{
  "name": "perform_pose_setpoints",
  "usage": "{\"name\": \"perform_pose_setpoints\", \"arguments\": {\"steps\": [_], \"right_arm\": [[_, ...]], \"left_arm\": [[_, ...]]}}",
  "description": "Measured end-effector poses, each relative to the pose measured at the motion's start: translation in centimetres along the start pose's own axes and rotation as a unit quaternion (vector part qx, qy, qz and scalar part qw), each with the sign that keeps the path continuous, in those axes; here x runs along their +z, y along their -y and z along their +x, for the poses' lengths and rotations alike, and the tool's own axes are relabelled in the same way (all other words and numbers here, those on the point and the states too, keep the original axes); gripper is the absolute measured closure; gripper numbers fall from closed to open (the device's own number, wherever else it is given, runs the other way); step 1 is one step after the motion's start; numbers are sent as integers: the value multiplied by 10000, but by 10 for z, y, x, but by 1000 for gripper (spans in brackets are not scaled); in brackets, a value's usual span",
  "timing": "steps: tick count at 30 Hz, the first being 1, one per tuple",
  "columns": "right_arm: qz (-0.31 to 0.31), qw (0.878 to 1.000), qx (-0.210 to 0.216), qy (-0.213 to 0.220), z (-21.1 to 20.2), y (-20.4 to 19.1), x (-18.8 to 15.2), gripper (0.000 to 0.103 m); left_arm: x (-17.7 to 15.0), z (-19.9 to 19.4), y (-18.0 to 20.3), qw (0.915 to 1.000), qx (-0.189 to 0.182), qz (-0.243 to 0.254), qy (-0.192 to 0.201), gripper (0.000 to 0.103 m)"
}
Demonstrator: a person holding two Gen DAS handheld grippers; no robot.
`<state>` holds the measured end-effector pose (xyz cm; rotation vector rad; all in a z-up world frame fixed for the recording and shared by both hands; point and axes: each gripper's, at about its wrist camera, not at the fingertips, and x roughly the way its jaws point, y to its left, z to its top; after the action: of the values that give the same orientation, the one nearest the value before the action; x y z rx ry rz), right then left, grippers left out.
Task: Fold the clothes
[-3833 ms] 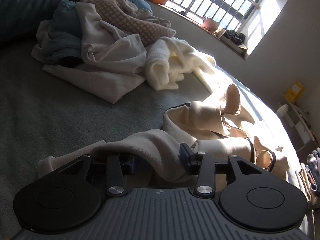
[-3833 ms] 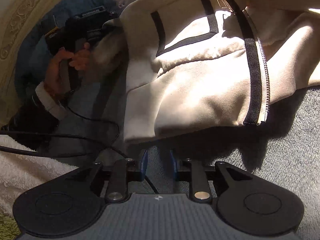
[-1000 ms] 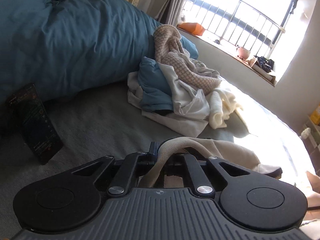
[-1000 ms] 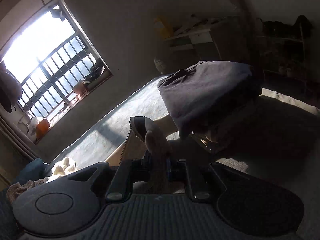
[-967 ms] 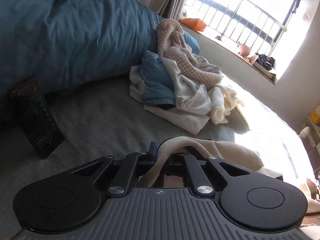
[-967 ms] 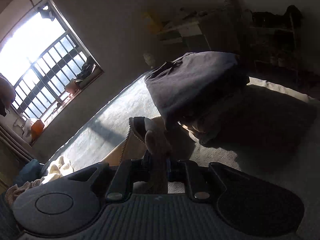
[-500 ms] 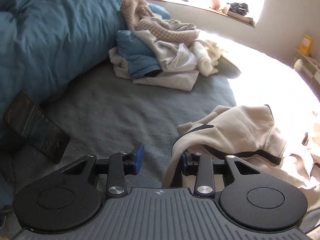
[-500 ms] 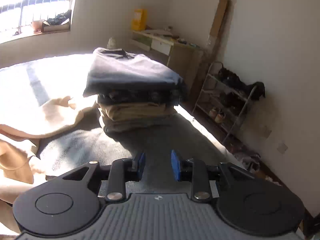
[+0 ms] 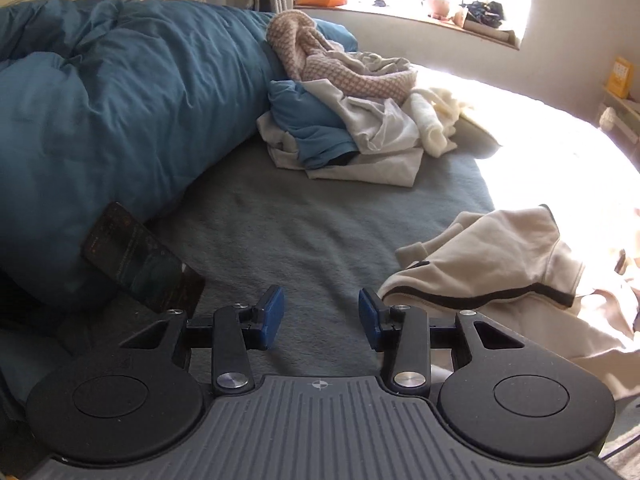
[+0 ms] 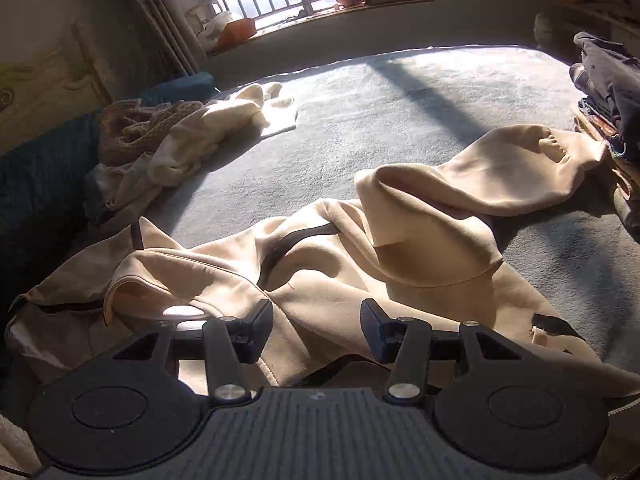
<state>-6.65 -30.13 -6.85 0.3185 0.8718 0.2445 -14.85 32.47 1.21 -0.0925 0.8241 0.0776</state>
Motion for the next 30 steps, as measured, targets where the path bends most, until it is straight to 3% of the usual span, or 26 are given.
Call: {"name": "perform_pose_setpoints", "arguments": {"steps": [3, 6, 9, 11, 14, 18, 19, 20, 22, 24, 27, 30], "right_arm": [[859, 9944, 488, -378, 26, 4, -9, 52], [1396, 9871, 592, -521, 34, 11, -14, 52], [1929, 9765, 695, -661, 42, 19, -20, 52], [2281, 9677, 762, -754, 47, 25, -24, 52], [2781, 9531, 837, -848, 54, 34, -29, 50], [3243, 9416, 713, -562, 57, 55, -39, 50], [3357, 9382, 682, -491, 57, 60, -41, 50], [3471, 9346, 650, -419, 58, 66, -44, 50], [3695, 9270, 587, -275, 59, 76, -49, 50], [3901, 9191, 532, -175, 62, 86, -52, 50], [4117, 9080, 591, -510, 79, 87, -54, 50], [4258, 8982, 791, -753, 96, 83, -61, 50]], "left_arm": [[-1, 25, 56, 9952, -755, 628, -38, 60], [-5, 63, 128, 9769, -1592, 1419, -142, 51], [-12, 94, 190, 9560, -1973, 2165, -180, 50], [-23, 106, 227, 9471, -1926, 2568, 17, 49], [-29, 116, 256, 9443, -1825, 2712, 366, 45], [-30, 130, 273, 9457, -1422, 2846, 664, 44], [-29, 134, 274, 9462, -1322, 2869, 704, 46], [-27, 136, 273, 9466, -1284, 2869, 718, 58], [-22, 139, 269, 9491, -1291, 2782, 716, 66], [-17, 139, 265, 9526, -1254, 2654, 807, 83], [-10, 140, 260, 9567, -1184, 2482, 953, 92], [-3, 146, 259, 9611, -1104, 2334, 978, 94]]}}
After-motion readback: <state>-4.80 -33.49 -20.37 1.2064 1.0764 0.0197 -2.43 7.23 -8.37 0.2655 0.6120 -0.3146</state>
